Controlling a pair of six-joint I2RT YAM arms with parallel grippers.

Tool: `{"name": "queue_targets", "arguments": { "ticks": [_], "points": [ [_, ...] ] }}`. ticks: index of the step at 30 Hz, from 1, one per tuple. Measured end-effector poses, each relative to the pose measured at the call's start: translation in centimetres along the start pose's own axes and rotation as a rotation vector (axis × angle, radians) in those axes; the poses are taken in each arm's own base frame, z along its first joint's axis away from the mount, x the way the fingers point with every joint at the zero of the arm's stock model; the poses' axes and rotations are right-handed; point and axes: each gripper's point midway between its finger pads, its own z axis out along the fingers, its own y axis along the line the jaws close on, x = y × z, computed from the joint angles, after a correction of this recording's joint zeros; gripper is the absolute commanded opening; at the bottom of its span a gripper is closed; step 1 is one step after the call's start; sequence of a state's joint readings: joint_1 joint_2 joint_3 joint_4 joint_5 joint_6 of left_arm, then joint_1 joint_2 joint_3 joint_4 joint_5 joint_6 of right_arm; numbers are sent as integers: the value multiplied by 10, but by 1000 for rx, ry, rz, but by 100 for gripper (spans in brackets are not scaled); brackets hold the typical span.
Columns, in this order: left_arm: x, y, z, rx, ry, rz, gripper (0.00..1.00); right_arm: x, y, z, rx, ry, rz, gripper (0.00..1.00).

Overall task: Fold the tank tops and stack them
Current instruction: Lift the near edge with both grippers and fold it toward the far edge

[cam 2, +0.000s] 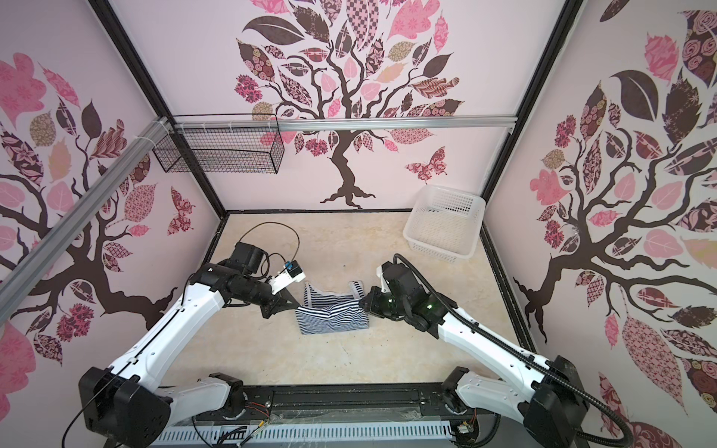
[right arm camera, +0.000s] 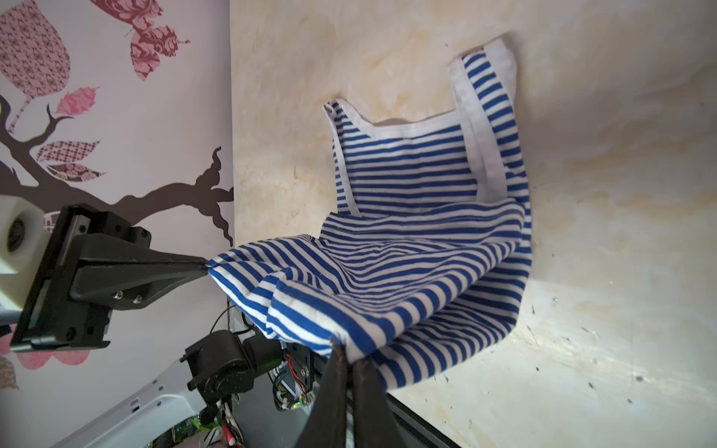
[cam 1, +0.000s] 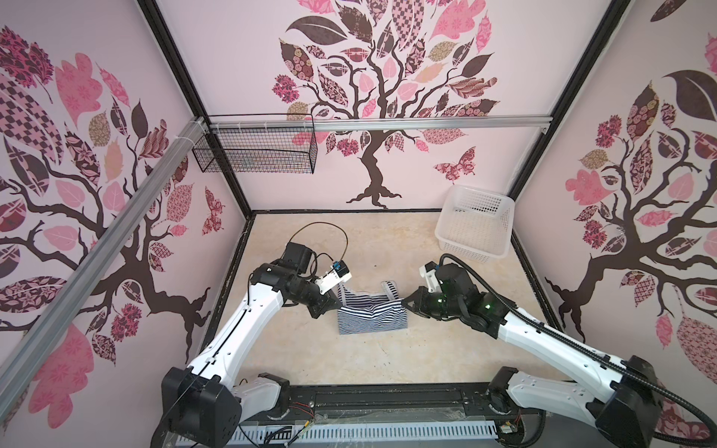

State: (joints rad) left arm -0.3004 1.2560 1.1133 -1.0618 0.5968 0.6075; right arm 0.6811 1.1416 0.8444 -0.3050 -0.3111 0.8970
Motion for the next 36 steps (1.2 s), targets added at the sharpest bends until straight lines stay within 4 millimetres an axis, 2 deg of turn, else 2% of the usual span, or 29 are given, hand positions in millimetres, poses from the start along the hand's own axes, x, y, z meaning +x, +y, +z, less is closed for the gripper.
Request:
{"name": "queue_targets", "arguments": {
  "ticks": [3, 7, 12, 17, 19, 23, 24, 25, 26, 27, 29, 33, 36],
  "points": [
    [-8, 17, 7, -12, -9, -18, 0, -24, 5, 11, 0, -3, -7, 9],
    [-20, 57, 19, -15, -25, -98, 0, -57, 8, 30, -8, -3, -13, 10],
    [-38, 123, 33, -4, -60, -203, 1, -100, -8, 61, -15, 4, 22, 11],
    [-27, 168, 56, 9, -45, -294, 1, -132, -34, 110, -11, 59, 65, 11],
    [-19, 175, 67, 14, -22, -318, 3, -138, -44, 130, -6, 85, 76, 11],
    [-8, 185, 80, 8, 4, -341, 4, -136, -62, 159, 5, 137, 94, 13],
    [-7, 186, 82, 7, 9, -346, 5, -135, -67, 163, 9, 143, 101, 17],
    [-4, 188, 85, 7, 15, -352, 7, -134, -71, 166, 14, 151, 110, 26],
    [-2, 191, 88, 3, 20, -359, 11, -133, -74, 168, 18, 156, 117, 37],
    [1, 193, 89, -5, 26, -362, 17, -132, -75, 169, 17, 159, 114, 45],
    [5, 201, 91, -37, 41, -371, 22, -135, -75, 169, 23, 157, 111, 55],
    [9, 221, 90, -144, 55, -385, 24, -147, -68, 167, 24, 124, 71, 60],
    [18, 232, 83, -249, 66, -398, 25, -150, -71, 163, 52, 100, 52, 58]
  ]
}}
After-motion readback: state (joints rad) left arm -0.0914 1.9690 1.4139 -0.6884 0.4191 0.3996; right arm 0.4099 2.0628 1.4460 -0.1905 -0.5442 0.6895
